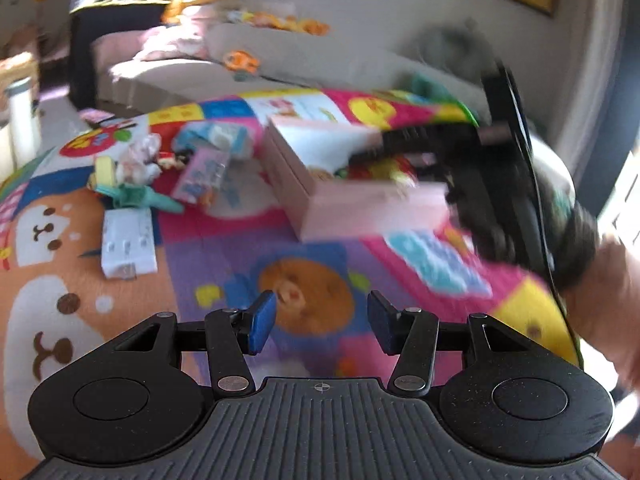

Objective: Organize objects
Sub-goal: 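Grasp the white plastic holder with the left tool while the right tool releases the ball into the box, then grasp the pink-and-teal bird toy with the right tool while the left tool holds the white holder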

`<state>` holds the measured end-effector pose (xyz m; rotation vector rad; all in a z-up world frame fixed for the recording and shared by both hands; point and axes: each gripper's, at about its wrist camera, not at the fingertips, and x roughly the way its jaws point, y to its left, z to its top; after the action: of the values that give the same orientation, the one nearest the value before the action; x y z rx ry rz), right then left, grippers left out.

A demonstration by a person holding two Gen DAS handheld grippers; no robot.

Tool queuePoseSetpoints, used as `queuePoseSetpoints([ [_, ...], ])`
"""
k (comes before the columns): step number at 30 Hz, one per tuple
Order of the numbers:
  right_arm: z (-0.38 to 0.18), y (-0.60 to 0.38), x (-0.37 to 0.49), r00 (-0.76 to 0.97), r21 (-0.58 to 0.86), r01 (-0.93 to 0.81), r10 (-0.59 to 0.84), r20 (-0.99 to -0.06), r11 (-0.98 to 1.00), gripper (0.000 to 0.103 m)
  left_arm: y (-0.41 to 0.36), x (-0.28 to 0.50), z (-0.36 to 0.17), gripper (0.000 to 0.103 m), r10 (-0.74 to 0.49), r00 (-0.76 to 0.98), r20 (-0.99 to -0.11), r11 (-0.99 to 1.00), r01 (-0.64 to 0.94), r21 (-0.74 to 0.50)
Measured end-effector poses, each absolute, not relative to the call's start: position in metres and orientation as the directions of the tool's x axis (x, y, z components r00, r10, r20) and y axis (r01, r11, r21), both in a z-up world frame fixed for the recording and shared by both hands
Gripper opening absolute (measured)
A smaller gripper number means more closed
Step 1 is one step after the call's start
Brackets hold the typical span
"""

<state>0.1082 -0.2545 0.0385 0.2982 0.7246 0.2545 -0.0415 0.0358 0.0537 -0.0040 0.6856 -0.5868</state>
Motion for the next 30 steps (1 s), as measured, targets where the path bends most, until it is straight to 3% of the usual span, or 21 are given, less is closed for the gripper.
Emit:
queuePoseSetpoints([
  [4,0.068,-0.253,0.062,0.797,0.252,-0.175,0.287,-0.531,0.952,0.082,0.034,-0.058,0.05,0.055,-0.521,0.609,-0.598,0.821,0.548,-0.158],
  [8,0.087,-0.242,0.003,0.825,0.128,-0.287,0.312,-0.472,0.95,0.09,0.056,-0.033,0.049,0.055,-0.401,0.706,-0.584,0.913,0.358,-0.194],
  [13,0.075,-0.224,-0.036,0.759,0.118,-0.387,0.388,-0.522,0.915,0.092,0.084,0.032,0.047,0.053,-0.183,0.79,-0.585,0.976,0.076,-0.202],
  [20,0.063,-0.191,-0.066,0.631,0.122,-0.548,0.505,-0.589,0.827,0.095,0.078,0.09,0.026,0.054,-0.058,0.741,-0.669,0.997,0.011,-0.075],
  [26,0.045,-0.158,-0.073,0.581,0.046,-0.634,0.514,-0.63,0.772,0.096,0.079,0.095,0.015,0.054,-0.06,0.717,-0.694,0.996,-0.007,-0.093],
  [30,0.035,-0.149,-0.07,0.582,0.028,-0.625,0.489,-0.649,0.78,0.088,0.074,0.071,0.017,0.053,-0.138,0.706,-0.695,0.989,0.066,-0.129],
])
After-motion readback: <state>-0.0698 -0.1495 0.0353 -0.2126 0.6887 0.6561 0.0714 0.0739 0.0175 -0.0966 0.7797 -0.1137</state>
